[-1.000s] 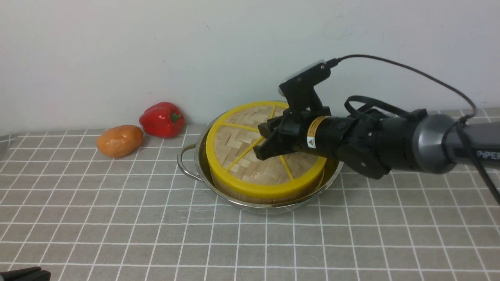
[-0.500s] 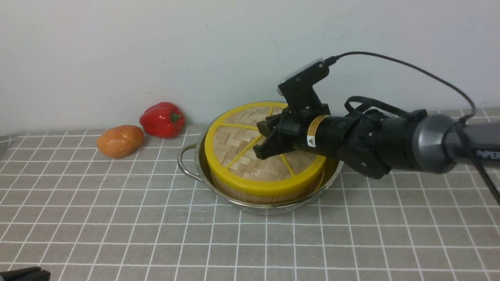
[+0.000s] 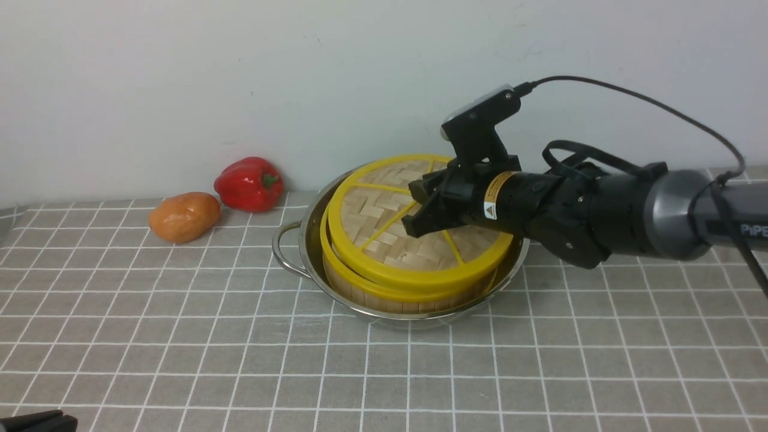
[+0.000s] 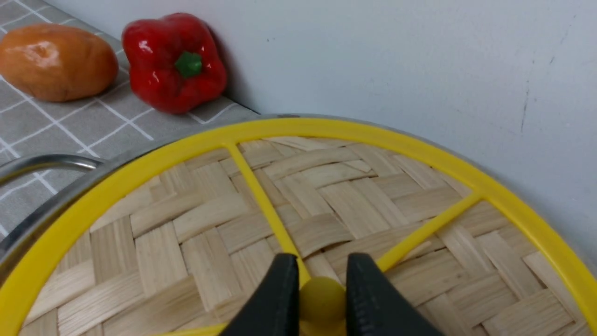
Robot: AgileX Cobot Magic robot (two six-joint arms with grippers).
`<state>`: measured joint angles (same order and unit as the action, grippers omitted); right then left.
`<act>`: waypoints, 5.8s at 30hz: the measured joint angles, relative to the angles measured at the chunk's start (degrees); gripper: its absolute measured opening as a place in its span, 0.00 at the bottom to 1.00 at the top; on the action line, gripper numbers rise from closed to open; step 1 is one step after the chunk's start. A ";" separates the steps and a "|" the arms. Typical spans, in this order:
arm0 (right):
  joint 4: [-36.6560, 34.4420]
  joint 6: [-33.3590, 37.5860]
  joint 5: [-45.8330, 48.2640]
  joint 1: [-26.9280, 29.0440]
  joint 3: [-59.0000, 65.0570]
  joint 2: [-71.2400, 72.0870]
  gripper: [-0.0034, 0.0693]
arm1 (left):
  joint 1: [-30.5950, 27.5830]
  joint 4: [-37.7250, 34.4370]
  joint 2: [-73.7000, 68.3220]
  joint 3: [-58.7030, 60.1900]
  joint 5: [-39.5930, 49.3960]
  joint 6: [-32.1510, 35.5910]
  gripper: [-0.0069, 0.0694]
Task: Place the steamer in the pot on the grey tablecloth, and put the lid on the steamer.
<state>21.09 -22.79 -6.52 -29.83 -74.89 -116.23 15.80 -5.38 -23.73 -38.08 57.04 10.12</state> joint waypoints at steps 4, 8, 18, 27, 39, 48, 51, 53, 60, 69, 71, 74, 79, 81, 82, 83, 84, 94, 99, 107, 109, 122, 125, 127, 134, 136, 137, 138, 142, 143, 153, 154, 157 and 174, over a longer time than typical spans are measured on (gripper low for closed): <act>0.00 -0.77 -0.64 0.00 0.00 0.00 0.24 | 0.00 0.00 0.00 0.00 0.00 0.00 0.12; 0.00 -1.16 -0.77 0.00 0.00 0.00 0.24 | 0.00 0.00 0.00 0.00 0.00 0.00 0.12; 0.00 -2.24 -0.48 -1.06 0.00 0.00 0.24 | 0.00 0.00 0.00 0.00 -0.18 0.00 0.12; 0.41 -0.79 0.58 -1.47 0.00 0.00 0.24 | 0.00 0.00 0.00 0.00 -0.87 0.00 0.12; 0.30 -0.79 -1.02 -0.96 0.00 0.00 0.24 | 0.00 0.02 0.00 0.00 -1.55 0.05 0.12; 0.26 -0.79 -0.88 -0.94 0.00 0.00 0.24 | 0.00 0.02 0.00 0.00 -1.60 0.05 0.12; 0.26 -0.79 -0.88 -0.94 0.00 -0.05 0.24 | 0.00 0.02 0.00 0.00 -1.61 0.05 0.12; 0.24 -0.79 -1.07 -0.94 0.00 -0.34 0.24 | 0.00 0.02 0.00 0.00 -1.61 0.05 0.12; 0.20 -0.79 -2.39 -0.94 -0.05 -1.15 0.24 | 0.00 0.02 0.00 0.00 -1.61 0.05 0.12; 0.20 -0.79 -3.35 -0.90 -0.05 -1.50 0.24 | 0.00 0.02 0.00 0.00 -1.66 0.05 0.12; 0.20 -0.79 -3.34 -0.90 -0.05 -1.50 0.24 | 0.00 0.02 0.00 0.00 -1.66 0.05 0.12; 0.20 -0.79 -3.34 -0.90 -0.05 -1.50 0.24 | 0.00 0.02 0.00 0.00 -1.66 0.05 0.12; 0.20 -0.79 -3.34 -0.90 -0.05 -1.50 0.24 | 0.00 0.02 0.00 0.00 -1.66 0.05 0.12; 0.20 -0.79 -3.34 -0.90 -0.05 -1.50 0.24 | 0.00 0.02 0.00 0.00 -1.66 0.13 0.12; 0.20 -0.79 -3.34 -0.90 -0.05 -1.50 0.24 | 0.00 0.02 0.00 0.00 -1.66 0.16 0.12; 0.20 -0.79 -3.40 -0.90 -0.05 -1.50 0.27 | 0.00 0.02 0.00 0.00 -1.66 0.20 0.12; 0.20 -0.79 -3.40 -0.90 -0.05 -1.50 0.30 | 0.00 0.02 0.00 0.00 -1.66 0.20 0.12; 0.20 -0.79 -4.89 -0.90 -0.05 -1.51 0.71 | 0.00 0.02 0.00 0.00 -1.66 0.42 0.12; 0.43 -0.79 -5.31 -0.90 -0.05 1.00 0.79 | 0.00 0.02 0.00 0.00 -1.66 0.47 0.12; 4.65 0.86 3.69 -0.90 -0.05 20.49 0.78 | 0.00 0.02 0.00 0.00 -3.80 0.54 0.12; 7.74 2.41 8.98 -0.90 -0.09 26.21 0.75 | 0.00 0.02 0.00 0.00 -5.42 0.54 0.12; 3.26 -3.18 64.23 1.07 10.15 55.25 0.11 | 0.00 0.02 0.00 0.00 -10.39 0.55 0.12; 0.75 -3.62 70.68 1.07 10.27 58.07 0.03 | 0.00 0.02 0.00 0.00 -10.39 0.55 0.12; -0.18 -3.62 72.93 1.07 11.06 59.54 0.03 | 0.00 0.02 0.00 0.00 -10.39 0.55 0.12; 2.51 -3.62 52.10 1.07 23.41 69.17 0.03 | 0.00 0.02 0.00 0.00 -10.57 0.55 0.12; 3.89 -3.62 45.43 1.07 27.47 71.61 0.03 | 0.00 0.02 0.00 0.00 -10.59 0.55 0.12; 4.45 -3.62 42.58 1.07 28.97 72.37 0.03 | 0.00 0.02 0.00 0.00 -10.64 0.55 0.12; 5.20 -3.62 40.12 1.07 31.46 73.31 0.03 | 0.00 0.02 0.00 0.00 -10.64 0.55 0.12; 7.09 -3.62 30.65 1.07 41.60 74.16 0.04 | 0.00 0.02 0.00 0.00 -11.06 0.55 0.12; 7.30 -3.62 28.27 1.07 44.86 74.16 0.04 | 0.00 0.02 0.00 0.00 -11.05 0.60 0.12; 7.57 -4.92 8.86 1.07 54.22 74.16 0.04 | 0.00 -1.82 1.93 0.94 -15.29 10.55 0.12; 7.57 -5.20 8.85 1.07 54.24 74.16 0.04 | 0.00 -3.02 2.63 1.40 -16.44 10.88 0.12; 7.57 -5.31 8.80 1.07 54.29 74.16 0.05 | 0.00 -7.29 6.15 4.95 -21.39 11.03 0.12; 7.57 -5.31 8.62 1.07 54.29 74.16 0.10 | 0.00 -10.21 8.61 11.02 -31.18 11.42 0.13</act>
<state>28.67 -28.10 2.10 -28.76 -20.61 -42.07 15.80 -15.59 -15.12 -27.06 25.85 21.55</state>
